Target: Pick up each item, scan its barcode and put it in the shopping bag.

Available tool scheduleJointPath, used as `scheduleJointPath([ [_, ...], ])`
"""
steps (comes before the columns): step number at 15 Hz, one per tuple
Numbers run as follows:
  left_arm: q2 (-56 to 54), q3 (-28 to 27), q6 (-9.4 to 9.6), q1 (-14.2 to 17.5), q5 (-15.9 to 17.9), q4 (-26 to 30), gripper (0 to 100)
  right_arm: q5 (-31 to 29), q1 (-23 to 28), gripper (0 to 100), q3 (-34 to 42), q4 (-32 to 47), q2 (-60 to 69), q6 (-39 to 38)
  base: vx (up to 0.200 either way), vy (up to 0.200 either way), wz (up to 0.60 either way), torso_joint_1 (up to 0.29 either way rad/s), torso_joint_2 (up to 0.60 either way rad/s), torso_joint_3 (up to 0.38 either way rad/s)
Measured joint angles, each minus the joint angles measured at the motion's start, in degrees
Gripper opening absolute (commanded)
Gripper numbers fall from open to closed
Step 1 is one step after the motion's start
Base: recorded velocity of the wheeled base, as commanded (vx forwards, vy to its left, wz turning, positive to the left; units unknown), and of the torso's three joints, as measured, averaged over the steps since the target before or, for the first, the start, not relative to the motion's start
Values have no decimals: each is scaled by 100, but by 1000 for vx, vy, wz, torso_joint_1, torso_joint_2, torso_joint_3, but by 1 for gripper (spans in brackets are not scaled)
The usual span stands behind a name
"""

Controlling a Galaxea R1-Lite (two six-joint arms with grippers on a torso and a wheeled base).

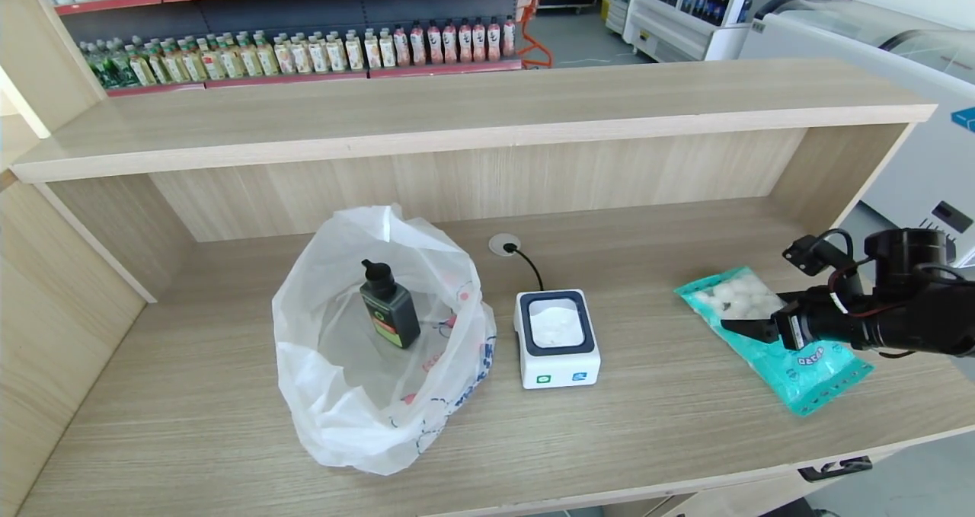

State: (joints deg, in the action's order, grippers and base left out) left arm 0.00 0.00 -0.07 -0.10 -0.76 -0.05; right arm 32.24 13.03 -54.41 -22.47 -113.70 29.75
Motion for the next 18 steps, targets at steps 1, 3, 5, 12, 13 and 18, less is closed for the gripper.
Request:
scheduleJointPath([
  [1, 0, 0, 0, 0, 0, 0, 100, -33, -11, 100, 22, 46, -13, 107, 0, 0, 0, 0, 0, 0],
  [3, 0, 0, 0, 0, -2, 0, 100, -44, -13, 100, 69, 180, -27, 373, 0, 0, 0, 0, 0, 0],
  [5, 0, 0, 0, 0, 0, 0, 100, -59, 24, 100, 113, 378, -27, 602, 0, 0, 0, 0, 0, 0],
  [12, 0, 0, 0, 0, 0, 0, 100, -413, 133, 0, 122, 873, 4, 1435, 0, 0, 0, 0, 0, 0],
  [13, 0, 0, 0, 0, -2, 0, 100, -422, 124, 0, 88, 881, 0, 1432, 0, 0, 0, 0, 0, 0],
  [18, 0, 0, 0, 0, 0, 0, 100, -447, 111, 0, -105, 931, -38, 1415, 0, 0, 0, 0, 0, 0],
])
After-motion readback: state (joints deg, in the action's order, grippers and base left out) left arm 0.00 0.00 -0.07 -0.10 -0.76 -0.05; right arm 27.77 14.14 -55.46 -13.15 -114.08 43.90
